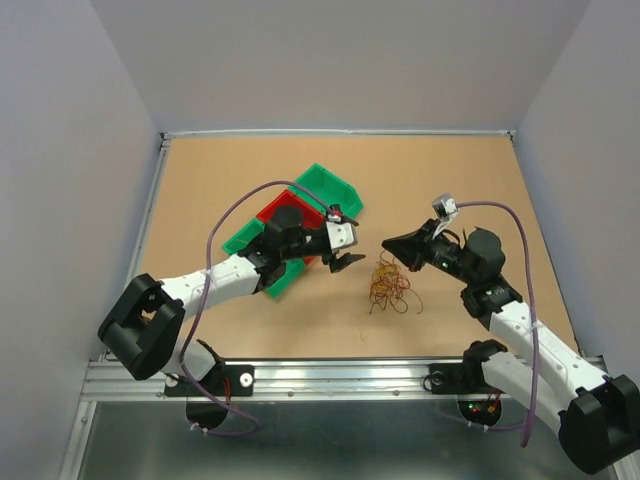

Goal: Untangle the cables

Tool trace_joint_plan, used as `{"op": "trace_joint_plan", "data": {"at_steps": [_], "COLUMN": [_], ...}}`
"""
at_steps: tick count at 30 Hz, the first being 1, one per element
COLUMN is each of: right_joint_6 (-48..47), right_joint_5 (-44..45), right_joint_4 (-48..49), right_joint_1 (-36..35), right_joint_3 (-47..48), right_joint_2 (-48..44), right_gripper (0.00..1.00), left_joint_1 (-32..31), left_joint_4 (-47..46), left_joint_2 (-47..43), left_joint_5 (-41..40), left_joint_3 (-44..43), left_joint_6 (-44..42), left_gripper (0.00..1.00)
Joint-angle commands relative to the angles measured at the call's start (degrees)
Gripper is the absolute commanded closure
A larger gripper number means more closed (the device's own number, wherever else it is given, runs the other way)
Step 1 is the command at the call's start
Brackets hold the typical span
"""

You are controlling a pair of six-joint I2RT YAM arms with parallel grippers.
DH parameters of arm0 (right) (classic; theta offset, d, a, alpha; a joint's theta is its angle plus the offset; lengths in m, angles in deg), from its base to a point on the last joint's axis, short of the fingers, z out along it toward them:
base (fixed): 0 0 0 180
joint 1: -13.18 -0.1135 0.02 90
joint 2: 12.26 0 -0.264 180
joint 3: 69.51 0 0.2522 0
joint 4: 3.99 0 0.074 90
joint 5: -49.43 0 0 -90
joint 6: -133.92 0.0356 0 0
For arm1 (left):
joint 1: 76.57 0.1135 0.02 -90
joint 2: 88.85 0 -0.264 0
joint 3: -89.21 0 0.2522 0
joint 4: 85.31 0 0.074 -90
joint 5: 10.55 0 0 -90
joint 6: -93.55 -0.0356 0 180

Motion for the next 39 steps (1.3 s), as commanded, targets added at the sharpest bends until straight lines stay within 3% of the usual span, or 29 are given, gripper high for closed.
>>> {"op": "trace_joint_plan", "data": {"at_steps": [1, 5, 6, 9, 11, 12, 19, 24, 28, 35, 38, 39], "right_joint_6": [-0.8, -1.3, -1.3, -0.8, 0.6, 2.9, 11.8, 15.1, 14.8, 13.8, 13.8, 13.8], "right_joint_5": [-6.0, -4.9, -3.9, 3.2, 10.4, 19.0, 51.4, 67.1, 67.5, 65.9, 65.5, 65.4], "right_joint_4": [5.8, 5.6, 4.4, 0.6, -1.3, -3.1, -8.2, -14.0, -15.8, -16.6, -16.8, -16.9], "right_joint_1": [-1.0, -1.7, -1.8, -1.9, -1.9, -1.9, -1.8, -1.9, -1.9, -1.9, -1.8, -1.9], "right_joint_3": [-0.8, -0.3, 0.1, 1.1, 1.1, 0.8, -4.2, -6.8, -7.3, -6.0, -5.8, -5.9], "right_joint_2": [1.0, 2.3, 2.6, 1.8, -1.2, -2.7, -18.0, -26.8, -30.8, -29.1, -28.9, -29.0], "right_gripper": [1.0, 0.99, 0.83, 0.57, 0.49, 0.45, 0.42, 0.42, 0.42, 0.41, 0.42, 0.42], "left_joint_1": [0.0, 0.0, 0.0, -0.2, -1.0, -2.1, -7.6, -13.0, -14.7, -15.0, -15.2, -15.2], "left_joint_4": [1.3, 3.5, 4.5, 7.0, 8.1, 8.6, 10.2, 12.1, 16.0, 18.9, 20.5, 21.5], "left_joint_2": [1.0, 1.5, 1.4, 1.6, 2.2, 2.8, 7.7, 14.1, 20.7, 25.7, 27.2, 27.9], "left_joint_5": [5.5, 8.6, 9.8, 12.0, 11.6, 10.1, 4.4, 1.2, -1.5, -5.1, -6.7, -7.0], "left_joint_3": [-2.7, -3.6, -3.6, -4.0, -4.4, -4.8, -7.6, -14.5, -20.1, -24.9, -26.4, -27.2], "left_joint_6": [0.7, -0.8, -1.7, -4.4, -4.8, -5.1, -5.3, -3.5, -1.6, 0.5, 0.5, 0.5], "left_gripper": [0.18, 0.19, 0.19, 0.18, 0.18, 0.18, 0.2, 0.33, 0.38, 0.46, 0.57, 0.69]}}
